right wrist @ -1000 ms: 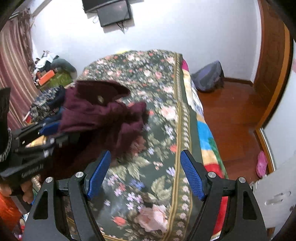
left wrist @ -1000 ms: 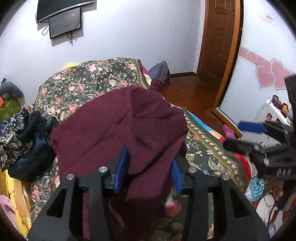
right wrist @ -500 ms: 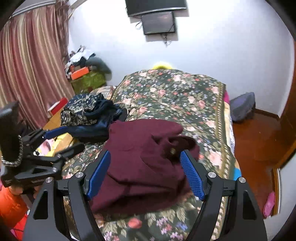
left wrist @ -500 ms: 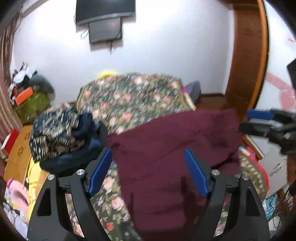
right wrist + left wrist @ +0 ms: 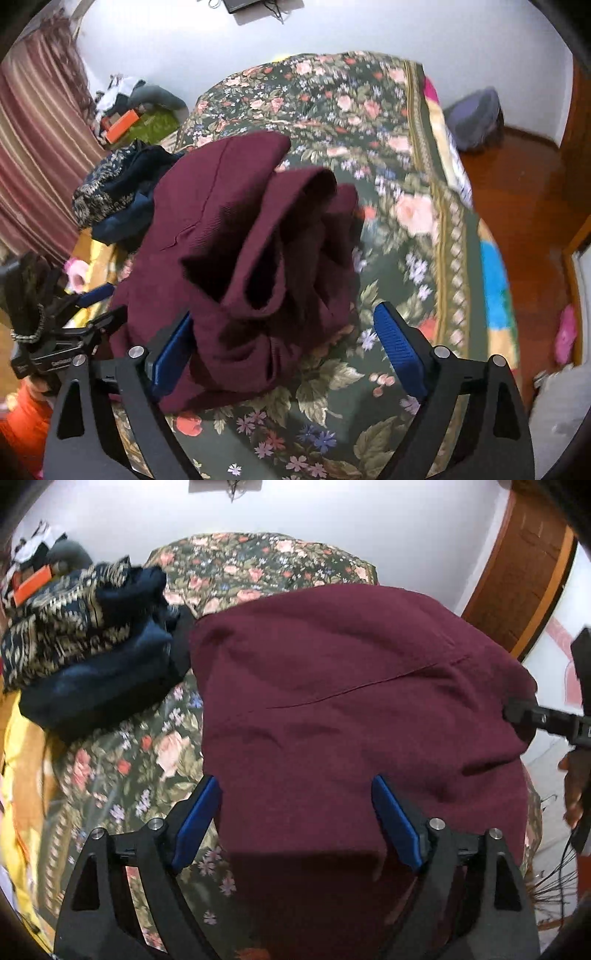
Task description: Fold large clothes
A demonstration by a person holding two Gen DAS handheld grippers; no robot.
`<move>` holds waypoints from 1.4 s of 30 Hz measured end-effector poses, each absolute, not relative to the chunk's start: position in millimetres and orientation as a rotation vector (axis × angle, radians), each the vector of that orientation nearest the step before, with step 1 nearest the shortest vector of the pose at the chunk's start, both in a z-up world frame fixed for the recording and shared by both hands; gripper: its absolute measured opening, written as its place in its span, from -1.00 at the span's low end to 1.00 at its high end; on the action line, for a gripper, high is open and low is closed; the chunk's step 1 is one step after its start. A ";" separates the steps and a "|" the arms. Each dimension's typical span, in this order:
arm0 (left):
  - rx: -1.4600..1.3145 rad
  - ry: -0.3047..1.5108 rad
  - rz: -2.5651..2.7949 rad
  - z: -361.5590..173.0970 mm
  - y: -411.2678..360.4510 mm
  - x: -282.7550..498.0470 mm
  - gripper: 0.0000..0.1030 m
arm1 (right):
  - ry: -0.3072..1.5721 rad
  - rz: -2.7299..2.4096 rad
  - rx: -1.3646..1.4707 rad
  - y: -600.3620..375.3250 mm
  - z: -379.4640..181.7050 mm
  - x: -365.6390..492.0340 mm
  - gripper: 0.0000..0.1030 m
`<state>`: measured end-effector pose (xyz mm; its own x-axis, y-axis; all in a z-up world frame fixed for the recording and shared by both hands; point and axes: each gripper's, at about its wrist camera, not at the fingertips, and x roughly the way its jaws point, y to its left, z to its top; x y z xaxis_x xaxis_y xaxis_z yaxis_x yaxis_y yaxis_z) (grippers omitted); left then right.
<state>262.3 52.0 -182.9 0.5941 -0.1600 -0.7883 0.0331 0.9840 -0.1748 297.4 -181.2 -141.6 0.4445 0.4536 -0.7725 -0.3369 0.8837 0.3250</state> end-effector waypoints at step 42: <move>-0.624 1.033 -0.369 -155.4 104.5 328.7 -0.34 | 1.154 0.691 0.457 -187.6 -132.2 339.2 -0.25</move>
